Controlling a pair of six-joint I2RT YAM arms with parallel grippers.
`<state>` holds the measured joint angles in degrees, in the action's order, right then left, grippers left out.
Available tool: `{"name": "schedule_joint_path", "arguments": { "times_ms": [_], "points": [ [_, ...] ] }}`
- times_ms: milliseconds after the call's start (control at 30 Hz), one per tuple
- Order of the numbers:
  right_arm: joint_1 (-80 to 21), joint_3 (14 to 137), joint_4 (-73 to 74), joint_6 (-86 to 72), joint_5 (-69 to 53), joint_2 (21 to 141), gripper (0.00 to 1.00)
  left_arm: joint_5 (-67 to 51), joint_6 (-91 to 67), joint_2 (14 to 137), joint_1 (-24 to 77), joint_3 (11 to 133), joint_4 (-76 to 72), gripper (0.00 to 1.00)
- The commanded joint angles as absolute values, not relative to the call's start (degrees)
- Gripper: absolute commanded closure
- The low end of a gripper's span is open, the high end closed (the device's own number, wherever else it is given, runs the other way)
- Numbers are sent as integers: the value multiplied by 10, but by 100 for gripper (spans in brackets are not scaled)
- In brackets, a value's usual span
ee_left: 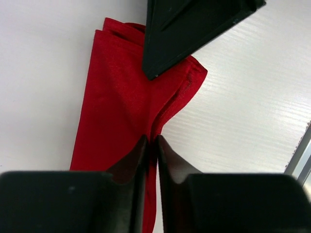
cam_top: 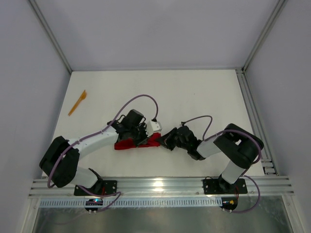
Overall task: Fold the napkin into a case and place the utensils inside
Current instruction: Smooth out the smaller rectangle-folded napkin.
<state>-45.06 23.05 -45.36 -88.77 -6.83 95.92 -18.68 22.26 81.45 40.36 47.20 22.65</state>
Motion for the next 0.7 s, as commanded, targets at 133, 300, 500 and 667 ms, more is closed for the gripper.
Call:
{"name": "schedule_joint_path", "arguments": {
  "times_ms": [133, 300, 500, 667],
  "points": [
    [-454, 243, -466, -848, -56, 962, 97, -284, 252, 803, 404, 518, 284, 51],
    [-454, 243, -461, -833, -51, 963, 97, -211, 263, 795, 409, 517, 268, 35],
    [-454, 253, -439, -811, -51, 966, 96, -89, 328, 799, 453, 426, 191, 30],
    [-454, 273, -375, -770, -40, 956, 90, -76, 353, 823, 464, 403, 163, 28]
  ]
}}
